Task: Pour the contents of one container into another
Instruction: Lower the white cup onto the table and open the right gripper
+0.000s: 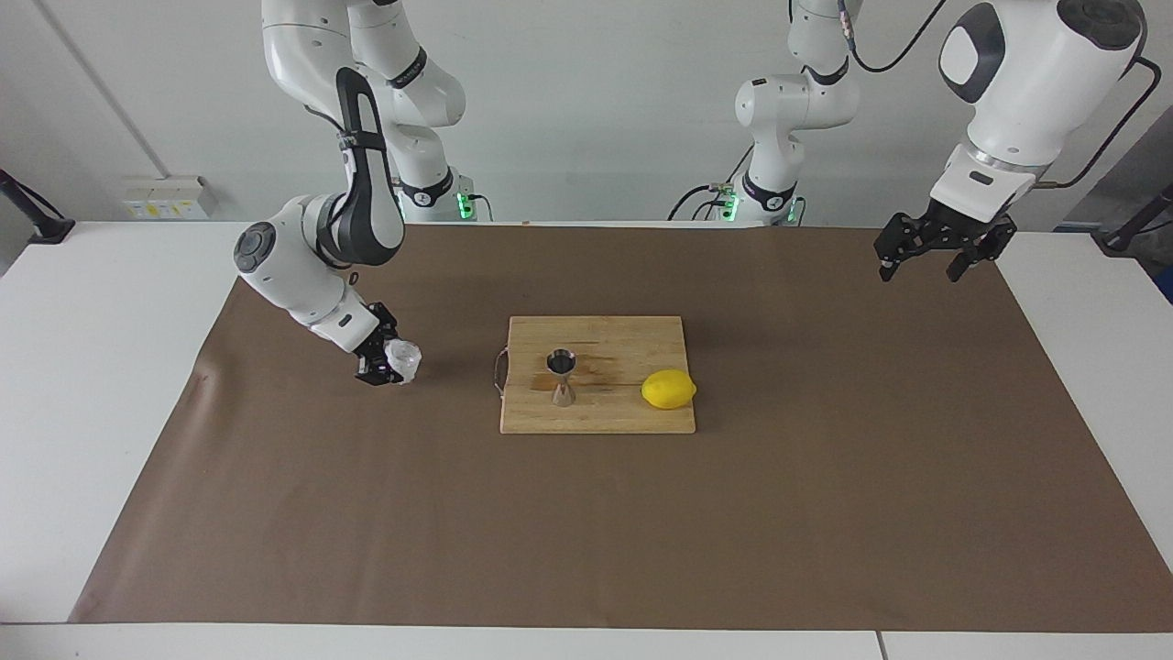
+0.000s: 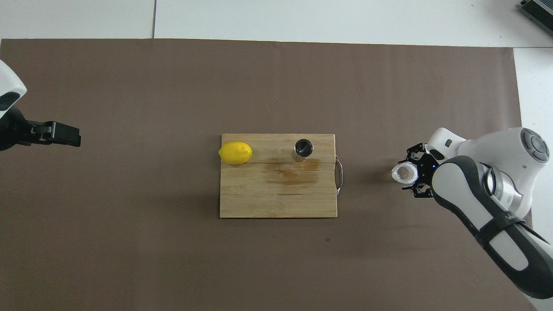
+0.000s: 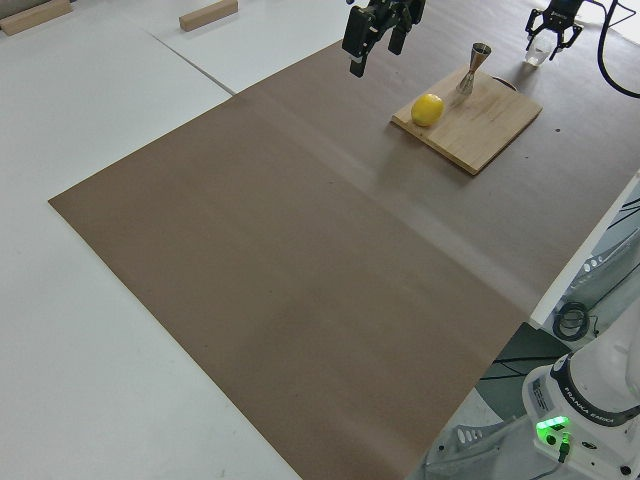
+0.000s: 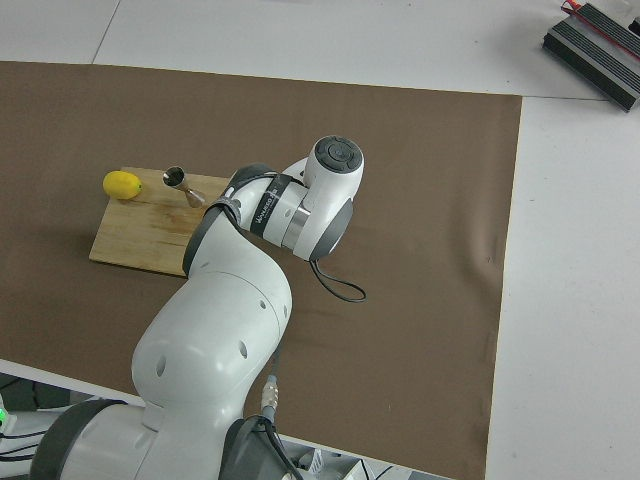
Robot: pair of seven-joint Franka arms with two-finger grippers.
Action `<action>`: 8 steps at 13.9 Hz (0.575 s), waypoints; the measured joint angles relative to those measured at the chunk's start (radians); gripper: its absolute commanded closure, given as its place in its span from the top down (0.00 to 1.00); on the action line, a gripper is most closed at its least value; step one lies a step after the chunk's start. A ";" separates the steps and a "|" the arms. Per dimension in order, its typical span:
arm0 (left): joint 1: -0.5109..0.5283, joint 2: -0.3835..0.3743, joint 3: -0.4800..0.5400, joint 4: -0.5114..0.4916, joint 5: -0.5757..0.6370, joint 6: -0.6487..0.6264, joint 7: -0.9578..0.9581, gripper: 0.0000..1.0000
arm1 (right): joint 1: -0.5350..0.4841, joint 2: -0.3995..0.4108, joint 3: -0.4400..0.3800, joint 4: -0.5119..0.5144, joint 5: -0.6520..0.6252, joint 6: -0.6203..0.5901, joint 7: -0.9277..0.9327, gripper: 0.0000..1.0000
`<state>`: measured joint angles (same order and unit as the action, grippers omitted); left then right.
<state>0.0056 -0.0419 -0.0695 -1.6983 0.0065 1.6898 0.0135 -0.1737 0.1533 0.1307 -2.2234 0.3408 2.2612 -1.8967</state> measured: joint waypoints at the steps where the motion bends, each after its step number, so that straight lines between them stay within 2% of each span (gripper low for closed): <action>1: 0.000 0.000 0.000 0.000 0.000 0.000 0.000 1.00 | 0.000 -0.001 0.000 0.000 0.000 0.000 0.000 1.00; 5: 0.000 0.000 0.000 0.000 0.000 0.000 0.000 1.00 | 0.000 -0.026 0.000 0.002 0.000 -0.002 0.006 1.00; 8: 0.000 0.000 0.000 0.000 0.000 0.000 0.000 1.00 | 0.000 -0.094 0.000 0.009 -0.005 -0.080 0.129 1.00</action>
<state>0.0056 -0.0419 -0.0695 -1.6983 0.0065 1.6898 0.0135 -0.1740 0.0588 0.1307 -2.2143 0.3357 2.1810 -1.7682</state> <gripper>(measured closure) 0.000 0.000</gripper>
